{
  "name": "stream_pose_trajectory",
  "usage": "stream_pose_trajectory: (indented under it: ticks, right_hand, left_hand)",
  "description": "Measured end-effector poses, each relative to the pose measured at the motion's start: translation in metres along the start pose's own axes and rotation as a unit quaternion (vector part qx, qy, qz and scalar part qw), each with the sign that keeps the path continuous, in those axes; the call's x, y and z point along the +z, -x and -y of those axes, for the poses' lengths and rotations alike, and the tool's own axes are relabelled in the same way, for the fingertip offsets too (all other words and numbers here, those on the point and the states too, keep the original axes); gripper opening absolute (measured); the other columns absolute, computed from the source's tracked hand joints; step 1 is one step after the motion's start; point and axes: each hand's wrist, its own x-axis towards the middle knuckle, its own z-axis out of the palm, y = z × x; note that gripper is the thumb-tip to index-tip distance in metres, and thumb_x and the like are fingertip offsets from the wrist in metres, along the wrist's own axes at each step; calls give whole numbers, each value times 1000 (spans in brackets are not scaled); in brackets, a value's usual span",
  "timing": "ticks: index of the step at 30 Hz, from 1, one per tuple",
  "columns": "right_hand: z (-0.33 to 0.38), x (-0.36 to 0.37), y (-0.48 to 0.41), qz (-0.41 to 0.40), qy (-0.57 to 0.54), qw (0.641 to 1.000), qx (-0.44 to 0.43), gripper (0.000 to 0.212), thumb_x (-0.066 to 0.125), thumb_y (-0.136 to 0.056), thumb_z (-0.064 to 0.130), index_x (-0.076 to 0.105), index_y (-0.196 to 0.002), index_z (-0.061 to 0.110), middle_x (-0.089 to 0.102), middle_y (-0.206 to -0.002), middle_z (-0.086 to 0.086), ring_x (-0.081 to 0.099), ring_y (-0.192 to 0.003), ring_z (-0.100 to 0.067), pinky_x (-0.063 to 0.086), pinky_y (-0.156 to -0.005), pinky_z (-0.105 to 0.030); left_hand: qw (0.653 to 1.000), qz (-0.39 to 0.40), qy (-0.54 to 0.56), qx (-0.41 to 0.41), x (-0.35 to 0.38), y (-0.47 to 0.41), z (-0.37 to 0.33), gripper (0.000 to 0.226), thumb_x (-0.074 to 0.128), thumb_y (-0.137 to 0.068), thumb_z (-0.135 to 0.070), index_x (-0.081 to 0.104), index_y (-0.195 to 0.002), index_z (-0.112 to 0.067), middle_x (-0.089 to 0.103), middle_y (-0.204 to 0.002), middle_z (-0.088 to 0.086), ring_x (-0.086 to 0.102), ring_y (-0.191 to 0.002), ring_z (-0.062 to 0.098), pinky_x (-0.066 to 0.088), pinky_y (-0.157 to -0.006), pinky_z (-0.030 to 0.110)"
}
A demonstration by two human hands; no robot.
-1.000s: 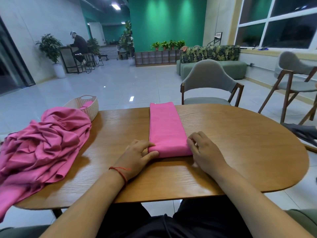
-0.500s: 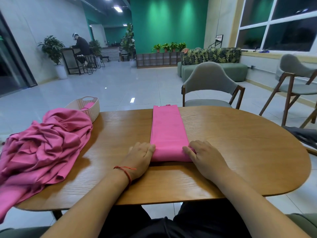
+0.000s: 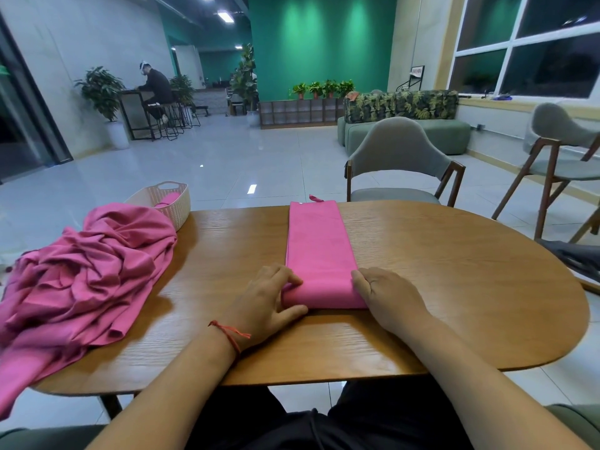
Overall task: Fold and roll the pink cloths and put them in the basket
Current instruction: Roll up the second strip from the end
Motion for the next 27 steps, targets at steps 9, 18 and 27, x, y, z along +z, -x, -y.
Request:
stream_pose_trajectory:
  ticks: [9, 18, 27]
  right_hand:
    - [7, 3, 11, -109, 54, 985, -124, 39, 46, -104, 60, 57, -115, 25, 55, -113, 8, 53, -99, -17, 50, -84, -37]
    - [2, 2, 6, -41, 35, 995, -78, 66, 35, -94, 88, 54, -122, 32, 55, -115, 12, 54, -102, -13, 52, -88, -37]
    - [4, 3, 7, -52, 40, 991, -120, 65, 29, -98, 85, 57, -105, 27, 52, -104, 11, 47, -95, -15, 47, -87, -38]
  left_hand:
    - [997, 22, 30, -69, 0, -7, 8, 52, 59, -93, -70, 65, -132, -37, 59, -118, -21, 51, -116, 4, 46, -104, 36]
    - [995, 34, 22, -96, 3, -9, 3, 44, 42, -98, -72, 59, -128, -44, 62, -110, -20, 54, -102, 8, 50, -96, 44]
    - [989, 8, 70, -130, 2, -7, 1, 38, 41, -98, -70, 61, -102, -38, 60, -95, -6, 56, -99, 8, 49, -93, 40]
